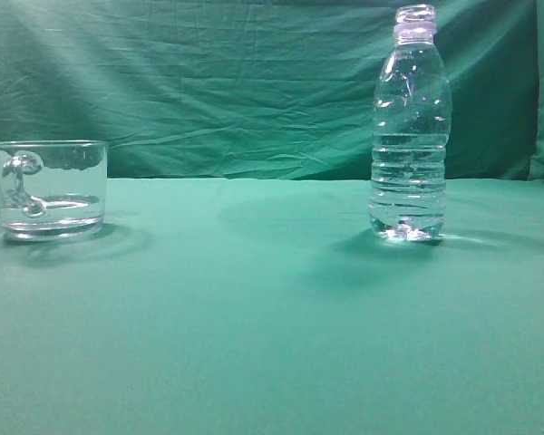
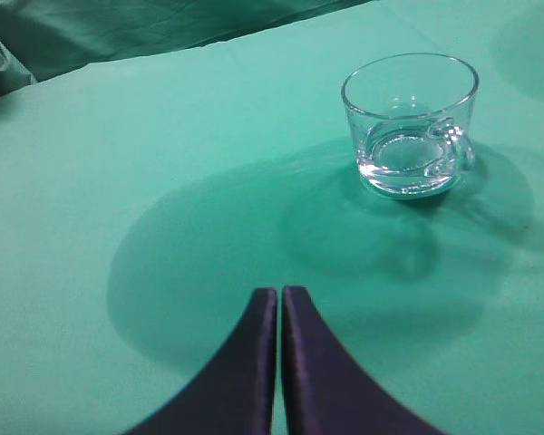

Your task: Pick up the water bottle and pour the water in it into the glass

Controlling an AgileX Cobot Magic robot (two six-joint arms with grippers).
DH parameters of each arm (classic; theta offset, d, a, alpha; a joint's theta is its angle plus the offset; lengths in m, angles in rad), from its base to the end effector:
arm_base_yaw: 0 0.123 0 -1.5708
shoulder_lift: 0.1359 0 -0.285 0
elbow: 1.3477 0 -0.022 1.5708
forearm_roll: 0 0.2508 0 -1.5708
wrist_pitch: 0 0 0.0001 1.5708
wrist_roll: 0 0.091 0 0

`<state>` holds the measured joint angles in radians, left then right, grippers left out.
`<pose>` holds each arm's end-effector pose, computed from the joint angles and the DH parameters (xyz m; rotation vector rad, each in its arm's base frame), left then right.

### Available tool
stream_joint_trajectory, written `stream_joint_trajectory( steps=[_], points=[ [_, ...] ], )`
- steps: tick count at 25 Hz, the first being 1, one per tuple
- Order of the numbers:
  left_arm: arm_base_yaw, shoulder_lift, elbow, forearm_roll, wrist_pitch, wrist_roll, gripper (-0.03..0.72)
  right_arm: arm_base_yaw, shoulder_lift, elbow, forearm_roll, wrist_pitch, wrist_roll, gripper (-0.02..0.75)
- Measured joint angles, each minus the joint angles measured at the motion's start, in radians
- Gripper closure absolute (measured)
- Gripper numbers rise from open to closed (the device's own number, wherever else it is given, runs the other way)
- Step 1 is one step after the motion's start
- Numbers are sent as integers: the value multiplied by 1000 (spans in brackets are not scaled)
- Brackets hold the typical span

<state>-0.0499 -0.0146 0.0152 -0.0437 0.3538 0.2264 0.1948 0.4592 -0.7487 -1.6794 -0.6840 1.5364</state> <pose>0.0527 -0.0040 0.1770 0.2263 1.8244 0.0811 0.0449 0.0671 0.4157 -0.7985 1.1030 0.4518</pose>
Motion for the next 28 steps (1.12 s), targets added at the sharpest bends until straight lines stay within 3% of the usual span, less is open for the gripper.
stream_joint_trajectory(
  steps=[7, 10, 12, 16, 22, 25, 28],
  points=[
    [0, 0, 0, 0, 0, 0, 688, 0, -186, 0, -80, 203, 292, 738],
    [0, 0, 0, 0, 0, 0, 688, 0, -205, 0, -56, 270, 276, 738],
    [0, 0, 0, 0, 0, 0, 688, 0, -205, 10, 40, 311, 160, 738],
    [0, 0, 0, 0, 0, 0, 688, 0, -205, 62, 478, 503, -261, 738],
    [0, 0, 0, 0, 0, 0, 688, 0, -205, 99, 1247, 1010, -1015, 738],
    [0, 0, 0, 0, 0, 0, 688, 0, -205, 113, 1513, 1266, -1396, 738],
    [0, 0, 0, 0, 0, 0, 688, 0, -231, 194, 1644, 1336, -1596, 738]
  ],
)
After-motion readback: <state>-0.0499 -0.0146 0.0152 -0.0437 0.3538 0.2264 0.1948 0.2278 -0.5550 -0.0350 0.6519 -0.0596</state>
